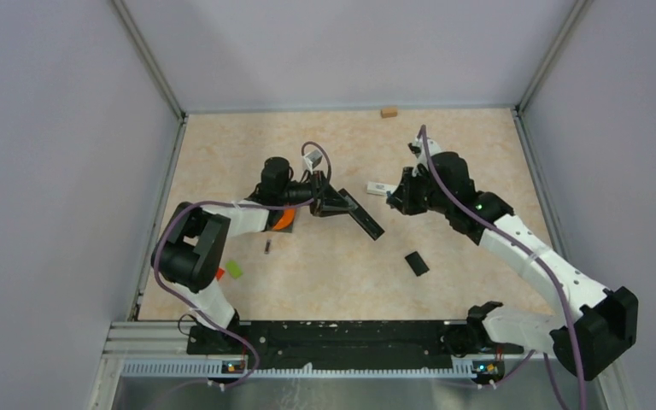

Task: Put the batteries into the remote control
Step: Pick up the battery from the center of the board, then load the battery into the remote control.

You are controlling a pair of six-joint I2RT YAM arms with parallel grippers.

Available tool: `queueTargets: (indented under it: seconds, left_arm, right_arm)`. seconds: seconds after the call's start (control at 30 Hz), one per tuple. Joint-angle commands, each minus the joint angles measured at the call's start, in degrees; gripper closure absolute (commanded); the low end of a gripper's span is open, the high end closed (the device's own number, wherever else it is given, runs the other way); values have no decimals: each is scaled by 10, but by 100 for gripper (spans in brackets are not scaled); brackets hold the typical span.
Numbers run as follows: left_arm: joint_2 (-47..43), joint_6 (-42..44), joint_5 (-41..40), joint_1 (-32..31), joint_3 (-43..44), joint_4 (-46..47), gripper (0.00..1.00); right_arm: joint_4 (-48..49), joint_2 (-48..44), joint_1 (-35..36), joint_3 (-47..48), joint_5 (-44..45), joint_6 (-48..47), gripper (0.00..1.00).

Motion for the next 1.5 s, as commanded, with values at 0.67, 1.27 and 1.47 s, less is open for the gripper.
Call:
queueTargets:
  seconds: [0.67,1.27,1.47]
  left_arm:
    - [65,-107,24,-13,-24,175,100]
    - [68,-113,28,-15,-14,177,100]
    - [68,-119,28,-15,-14,184,100]
  right_arm:
    - [-126,76,132,79,46,-147,99]
    - [-107,87,132,67,6,-188,91]
    - [-103,89,132,61,-6,-191,88]
